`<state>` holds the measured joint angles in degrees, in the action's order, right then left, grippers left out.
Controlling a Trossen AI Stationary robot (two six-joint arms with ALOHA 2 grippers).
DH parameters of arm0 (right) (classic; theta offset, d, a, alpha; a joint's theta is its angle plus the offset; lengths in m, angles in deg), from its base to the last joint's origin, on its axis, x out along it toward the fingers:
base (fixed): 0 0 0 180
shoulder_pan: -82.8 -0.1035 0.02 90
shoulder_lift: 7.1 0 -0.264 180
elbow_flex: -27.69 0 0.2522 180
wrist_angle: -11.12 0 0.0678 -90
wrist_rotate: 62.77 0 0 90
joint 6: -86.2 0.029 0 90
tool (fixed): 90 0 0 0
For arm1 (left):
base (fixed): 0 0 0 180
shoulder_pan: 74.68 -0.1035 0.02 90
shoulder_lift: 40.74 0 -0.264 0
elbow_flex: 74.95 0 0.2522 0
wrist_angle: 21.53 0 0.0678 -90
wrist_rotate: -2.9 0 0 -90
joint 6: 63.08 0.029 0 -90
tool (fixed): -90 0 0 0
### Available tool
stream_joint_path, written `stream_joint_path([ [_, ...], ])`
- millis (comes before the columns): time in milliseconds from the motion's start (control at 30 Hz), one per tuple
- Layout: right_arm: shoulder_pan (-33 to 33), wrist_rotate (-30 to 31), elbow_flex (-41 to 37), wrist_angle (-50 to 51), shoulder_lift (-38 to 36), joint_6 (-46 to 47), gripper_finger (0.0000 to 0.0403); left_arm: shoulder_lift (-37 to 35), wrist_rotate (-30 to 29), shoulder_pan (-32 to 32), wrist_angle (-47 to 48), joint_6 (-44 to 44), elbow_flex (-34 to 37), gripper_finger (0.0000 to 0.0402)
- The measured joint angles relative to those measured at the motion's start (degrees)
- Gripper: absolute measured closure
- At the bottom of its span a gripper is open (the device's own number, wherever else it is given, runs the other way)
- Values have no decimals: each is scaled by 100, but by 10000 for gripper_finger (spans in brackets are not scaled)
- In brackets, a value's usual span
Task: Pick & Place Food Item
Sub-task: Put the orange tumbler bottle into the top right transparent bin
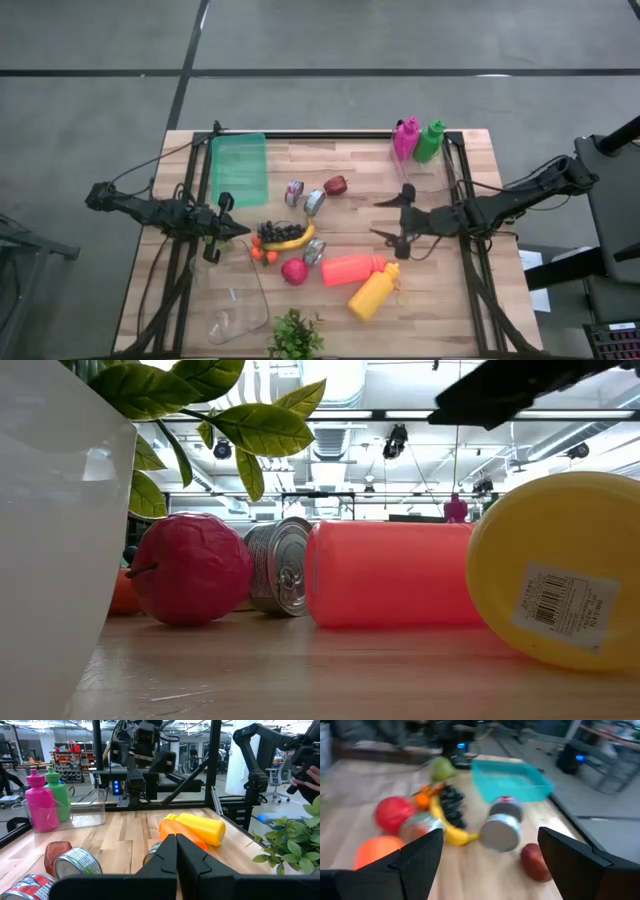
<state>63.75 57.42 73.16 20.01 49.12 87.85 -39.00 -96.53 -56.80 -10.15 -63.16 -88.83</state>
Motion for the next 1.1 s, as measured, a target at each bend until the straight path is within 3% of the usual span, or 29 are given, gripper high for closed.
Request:
stream_joint_path([
  [433, -135, 63, -450, 356, -178, 1157, 79, -2, -2, -1, -1, 0, 0, 402],
  [967, -135, -1521, -488, 626, 565, 1821, 79, 0, 0, -1, 0, 0, 0, 402],
  [1100, -135, -1688, -488, 589, 896, 1814, 79, 0, 0, -1, 1, 0, 2, 402],
])
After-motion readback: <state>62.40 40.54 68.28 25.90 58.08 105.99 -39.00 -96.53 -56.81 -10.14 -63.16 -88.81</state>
